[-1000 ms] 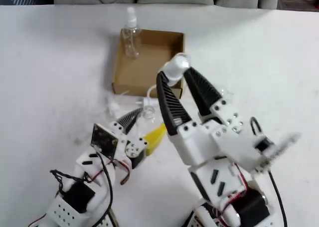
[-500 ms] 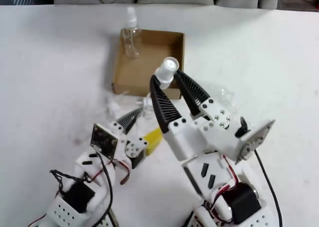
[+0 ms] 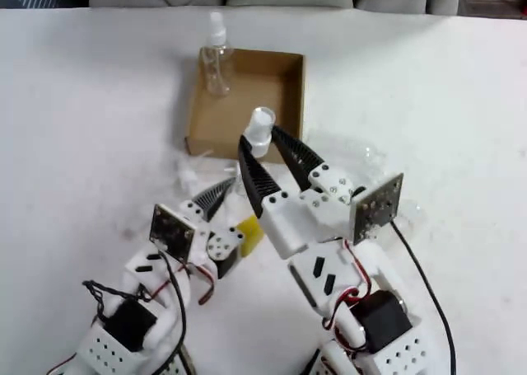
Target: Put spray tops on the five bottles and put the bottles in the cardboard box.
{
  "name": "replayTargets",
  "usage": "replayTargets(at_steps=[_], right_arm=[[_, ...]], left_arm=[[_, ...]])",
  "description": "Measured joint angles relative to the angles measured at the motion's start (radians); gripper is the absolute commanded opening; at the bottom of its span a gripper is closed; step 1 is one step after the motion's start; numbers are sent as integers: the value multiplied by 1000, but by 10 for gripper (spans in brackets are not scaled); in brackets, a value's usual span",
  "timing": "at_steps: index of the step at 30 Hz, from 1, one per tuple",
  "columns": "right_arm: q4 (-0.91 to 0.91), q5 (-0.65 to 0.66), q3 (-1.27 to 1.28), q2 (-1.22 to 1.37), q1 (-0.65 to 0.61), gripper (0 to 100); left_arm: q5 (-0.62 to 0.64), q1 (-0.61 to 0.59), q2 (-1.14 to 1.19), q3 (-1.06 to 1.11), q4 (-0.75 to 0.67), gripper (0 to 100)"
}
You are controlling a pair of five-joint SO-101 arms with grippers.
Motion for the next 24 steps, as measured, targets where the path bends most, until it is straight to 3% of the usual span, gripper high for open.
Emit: replayTargets(at_steps=[10,24], right_arm=[[74,0,29,2,-72,15],[184,0,29,2,-80,15]], left_arm=[[0,-2,0,0,0,23],[0,-2,0,0,0,23]])
